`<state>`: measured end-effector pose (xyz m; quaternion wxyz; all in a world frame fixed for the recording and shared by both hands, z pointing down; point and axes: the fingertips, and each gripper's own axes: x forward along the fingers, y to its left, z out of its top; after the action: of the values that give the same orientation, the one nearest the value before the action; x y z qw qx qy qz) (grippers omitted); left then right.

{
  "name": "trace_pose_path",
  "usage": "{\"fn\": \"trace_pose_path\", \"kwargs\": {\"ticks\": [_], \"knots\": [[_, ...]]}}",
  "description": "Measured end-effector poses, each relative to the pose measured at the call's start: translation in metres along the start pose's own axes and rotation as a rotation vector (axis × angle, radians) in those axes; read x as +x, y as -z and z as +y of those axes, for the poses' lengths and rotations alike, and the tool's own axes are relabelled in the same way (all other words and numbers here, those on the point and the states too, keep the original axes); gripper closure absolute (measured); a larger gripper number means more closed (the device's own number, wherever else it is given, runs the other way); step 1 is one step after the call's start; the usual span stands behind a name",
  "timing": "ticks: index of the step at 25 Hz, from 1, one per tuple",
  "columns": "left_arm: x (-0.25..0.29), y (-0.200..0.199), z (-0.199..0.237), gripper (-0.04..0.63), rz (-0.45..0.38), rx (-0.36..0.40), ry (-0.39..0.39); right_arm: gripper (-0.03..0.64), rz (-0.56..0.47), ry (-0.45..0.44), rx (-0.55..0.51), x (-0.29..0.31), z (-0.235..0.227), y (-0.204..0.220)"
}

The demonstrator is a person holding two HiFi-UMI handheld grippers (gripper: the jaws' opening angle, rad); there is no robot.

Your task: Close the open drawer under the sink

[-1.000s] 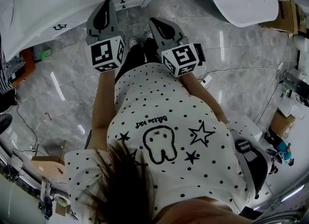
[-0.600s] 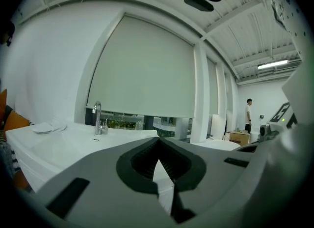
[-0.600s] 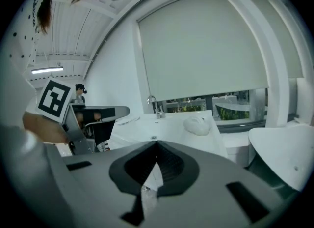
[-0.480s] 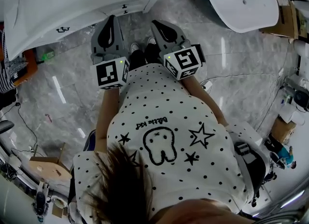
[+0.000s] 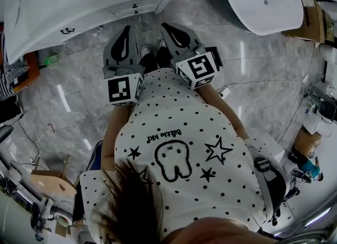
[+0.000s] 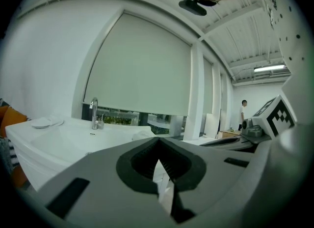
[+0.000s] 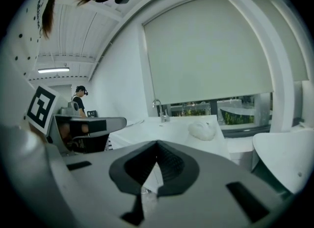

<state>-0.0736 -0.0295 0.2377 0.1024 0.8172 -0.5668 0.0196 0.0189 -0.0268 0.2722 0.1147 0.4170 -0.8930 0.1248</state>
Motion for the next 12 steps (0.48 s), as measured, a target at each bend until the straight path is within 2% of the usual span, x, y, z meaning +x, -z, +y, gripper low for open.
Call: {"fn": "trace_pose_path", "kwargs": {"ticks": [12], "knots": [[-0.018, 0.025, 0.004, 0.592, 0.086, -0.013, 0.004, 0.603, -0.019, 0.014, -0.002, -0.011, 0.009, 0.002]]}}
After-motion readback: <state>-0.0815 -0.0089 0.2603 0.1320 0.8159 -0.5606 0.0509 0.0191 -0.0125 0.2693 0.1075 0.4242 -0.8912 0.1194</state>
